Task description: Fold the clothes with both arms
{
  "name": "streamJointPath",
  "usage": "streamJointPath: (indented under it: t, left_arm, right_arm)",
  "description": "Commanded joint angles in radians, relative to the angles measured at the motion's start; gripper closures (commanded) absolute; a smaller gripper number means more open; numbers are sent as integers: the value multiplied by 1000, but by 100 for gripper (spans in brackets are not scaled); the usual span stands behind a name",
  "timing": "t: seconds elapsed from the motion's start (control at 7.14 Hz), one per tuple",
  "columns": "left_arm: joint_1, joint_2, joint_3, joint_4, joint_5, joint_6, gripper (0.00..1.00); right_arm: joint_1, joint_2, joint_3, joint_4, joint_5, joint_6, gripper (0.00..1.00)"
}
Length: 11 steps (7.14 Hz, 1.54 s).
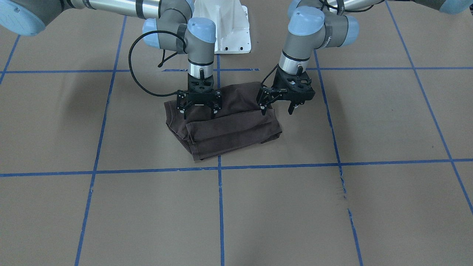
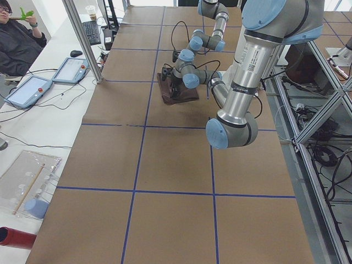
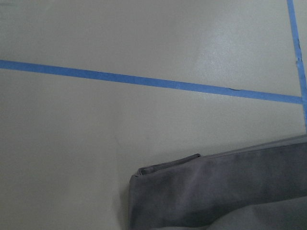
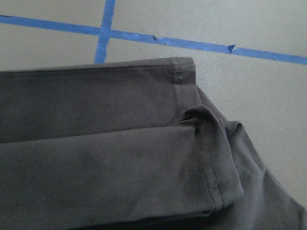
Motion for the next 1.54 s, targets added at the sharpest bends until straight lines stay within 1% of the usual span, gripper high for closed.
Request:
streamJointPath:
  t: [0.0, 0.28, 0.56, 0.7, 0.98, 1.12, 1.26, 1.4]
  left_arm:
    - [1, 0, 0, 0, 0, -3, 0]
    - [1, 0, 0, 0, 0, -3, 0]
    - [1, 0, -2, 0, 0, -4, 0]
    - [1, 0, -2, 0, -2, -6, 0]
    - [1, 2, -3, 0, -2, -7, 0]
    - [3, 0, -5, 0, -2, -7, 0]
    - [12, 0, -2, 0, -2, -7, 0]
    - [16, -14, 17, 5, -3, -6, 0]
  right_arm:
    - [26, 12, -19, 4, -3, -29, 0]
    - [72, 42, -53, 7, -3, -62, 0]
    - [124, 97, -155, 10, 3, -73, 0]
    - [162, 137, -188, 10, 18, -105, 0]
    - [234, 157, -193, 12, 81, -136, 0]
    - [245, 168, -188, 19, 109, -136, 0]
    - [244, 170, -179, 39, 155, -127, 0]
    - [244, 157, -139, 38, 169, -127, 0]
